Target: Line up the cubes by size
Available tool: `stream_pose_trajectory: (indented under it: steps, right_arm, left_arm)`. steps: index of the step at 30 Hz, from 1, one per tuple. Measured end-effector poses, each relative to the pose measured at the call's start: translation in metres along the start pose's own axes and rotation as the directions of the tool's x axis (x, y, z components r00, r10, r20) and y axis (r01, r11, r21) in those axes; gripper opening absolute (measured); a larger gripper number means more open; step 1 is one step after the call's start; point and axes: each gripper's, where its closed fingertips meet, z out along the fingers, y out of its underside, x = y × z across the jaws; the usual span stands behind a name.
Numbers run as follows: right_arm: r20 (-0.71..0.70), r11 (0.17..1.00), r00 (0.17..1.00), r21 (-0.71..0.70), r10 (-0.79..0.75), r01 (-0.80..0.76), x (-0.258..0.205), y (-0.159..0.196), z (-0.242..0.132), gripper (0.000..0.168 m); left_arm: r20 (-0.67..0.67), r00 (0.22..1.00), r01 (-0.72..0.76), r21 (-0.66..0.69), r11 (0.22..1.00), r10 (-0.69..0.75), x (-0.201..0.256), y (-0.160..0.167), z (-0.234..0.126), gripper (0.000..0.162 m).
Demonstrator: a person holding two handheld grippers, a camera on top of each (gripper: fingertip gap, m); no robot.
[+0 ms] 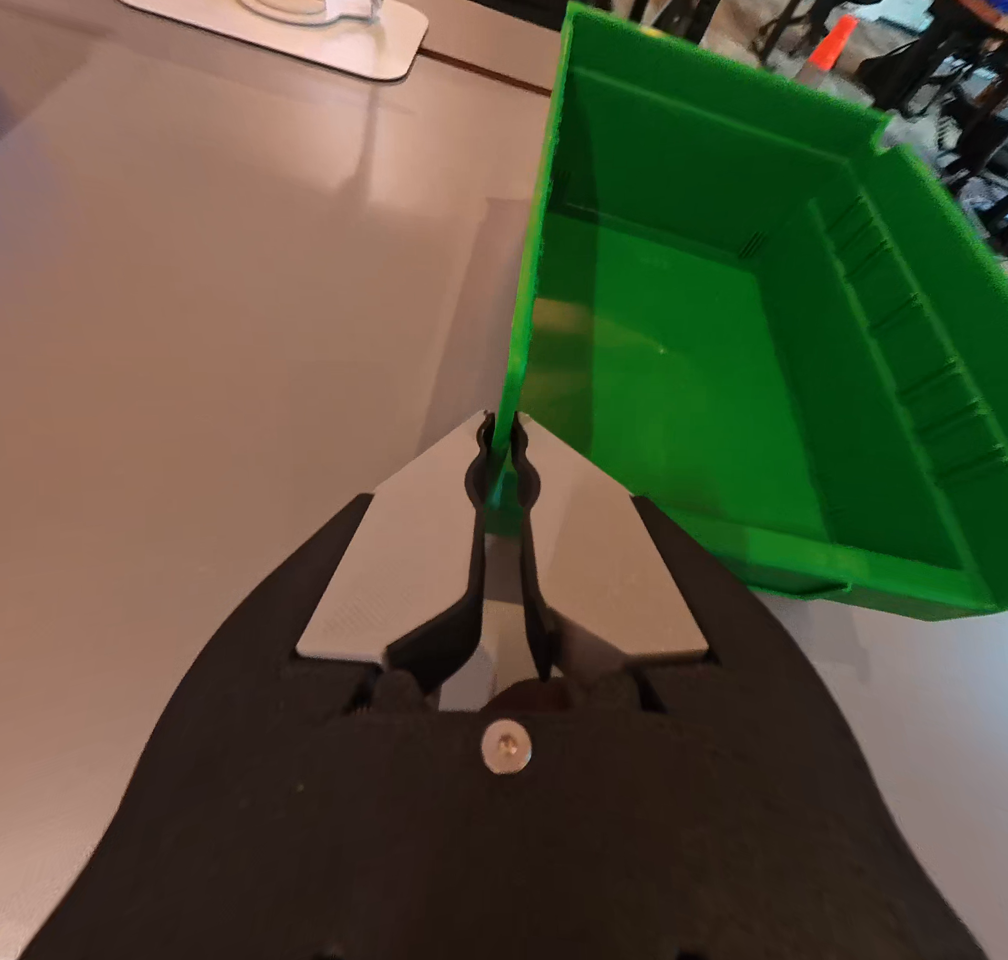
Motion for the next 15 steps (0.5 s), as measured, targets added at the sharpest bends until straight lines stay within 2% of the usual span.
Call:
stream_pose_trajectory:
  steps: [4,7,9,12,15]
  right_arm:
    - [0.048,1.0,0.999,-0.012,0.003,-0.002,-0.002,0.008,-0.001,0.007]
    - [0.081,0.999,0.997,0.041,-0.018,0.015,-0.004,-0.005,-0.014,0.02]
    - [0.136,0.995,0.99,0.097,-0.029,0.016,-0.006,-0.02,-0.031,0.029]
    - [0.174,0.979,0.984,0.204,-0.028,-0.008,-0.001,-0.044,-0.057,0.043]
    - [0.232,0.968,0.972,0.25,-0.024,-0.036,-0.005,-0.055,-0.074,0.055]
  left_arm:
    - [-0.001,0.998,0.057,-0.014,0.998,-0.057,-0.025,0.008,0.001,0.004]
    - [-0.022,0.992,0.123,-0.005,0.992,-0.123,-0.035,0.01,-0.004,0.003]
    - [-0.11,0.984,0.14,0.026,0.99,-0.137,-0.028,0.005,-0.018,0.017]
    - [-0.263,0.955,0.169,0.111,0.979,-0.135,-0.016,-0.011,-0.048,0.016]
    - [-0.417,0.896,0.224,0.128,0.966,-0.152,0.011,-0.017,-0.08,0.019]
